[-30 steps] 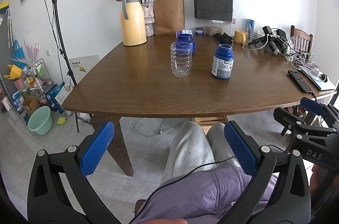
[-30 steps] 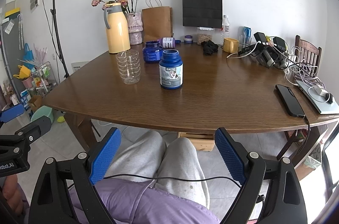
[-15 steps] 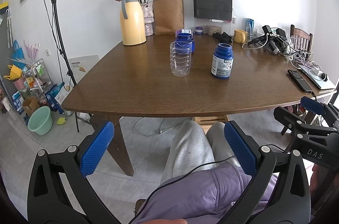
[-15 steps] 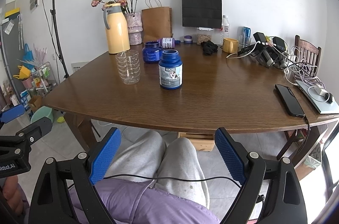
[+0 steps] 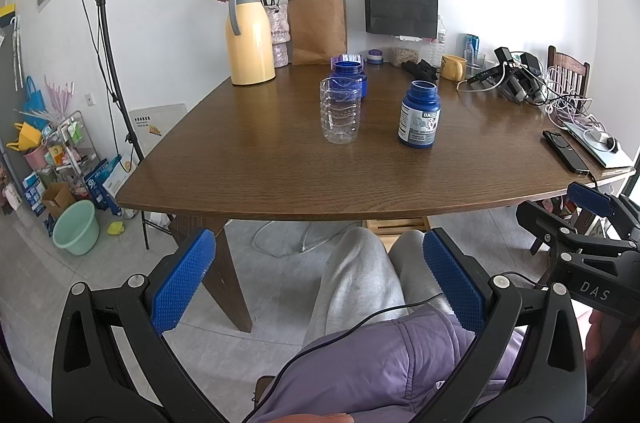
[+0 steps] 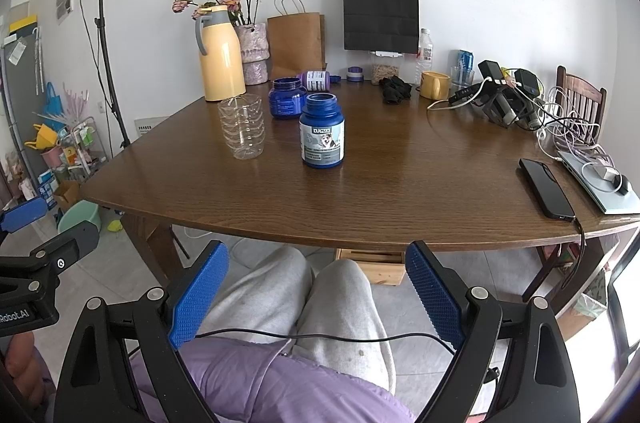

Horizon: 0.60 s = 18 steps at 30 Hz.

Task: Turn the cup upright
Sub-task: 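Move both tools across the table toward the lying purple bottle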

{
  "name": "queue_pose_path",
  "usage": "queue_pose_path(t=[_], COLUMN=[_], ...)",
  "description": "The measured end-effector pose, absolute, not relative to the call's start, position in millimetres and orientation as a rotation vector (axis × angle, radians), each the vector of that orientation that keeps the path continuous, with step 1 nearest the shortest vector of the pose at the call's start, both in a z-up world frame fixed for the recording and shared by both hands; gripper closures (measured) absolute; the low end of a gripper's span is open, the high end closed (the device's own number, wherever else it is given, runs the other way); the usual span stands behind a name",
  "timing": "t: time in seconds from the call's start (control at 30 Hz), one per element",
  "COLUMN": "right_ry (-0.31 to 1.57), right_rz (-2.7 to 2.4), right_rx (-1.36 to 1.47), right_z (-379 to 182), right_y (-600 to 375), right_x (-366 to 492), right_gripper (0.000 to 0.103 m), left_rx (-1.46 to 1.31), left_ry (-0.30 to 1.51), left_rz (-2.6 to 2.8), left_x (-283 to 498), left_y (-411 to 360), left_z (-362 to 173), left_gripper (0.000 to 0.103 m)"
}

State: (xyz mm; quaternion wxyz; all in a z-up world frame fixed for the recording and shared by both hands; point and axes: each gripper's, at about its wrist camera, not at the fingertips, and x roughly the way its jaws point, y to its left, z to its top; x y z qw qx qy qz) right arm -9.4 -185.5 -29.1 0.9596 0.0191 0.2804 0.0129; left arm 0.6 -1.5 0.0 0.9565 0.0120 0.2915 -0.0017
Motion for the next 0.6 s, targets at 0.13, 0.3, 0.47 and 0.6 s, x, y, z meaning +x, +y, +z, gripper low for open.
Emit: queue_pose_path(t=[0.13, 0.3, 0.47, 0.6], right_ry=[0.57, 0.548, 0.553, 0.558], right_rz=[0.025, 0.016, -0.013, 0.008], right_rx=[0.039, 0.03, -0.008, -0.033], right_z=[-29, -31, -32, -24], right_y=[-186, -190, -204, -215], right_x=[-9, 1, 44, 82], right_gripper=[0.01, 0.01, 0.01, 0.01], left_rx=[0.023, 0.052, 0.044, 0.035], left_ry=[0.595, 0.605, 0.617, 0.645], left_rz=[-0.009, -0.035, -0.119, -0.146], left_x=[4, 28, 71, 112], left_y=[-1, -8, -7, -6], left_z=[-1, -6, 2, 15], left_gripper=[0.0, 0.0, 0.0, 0.0])
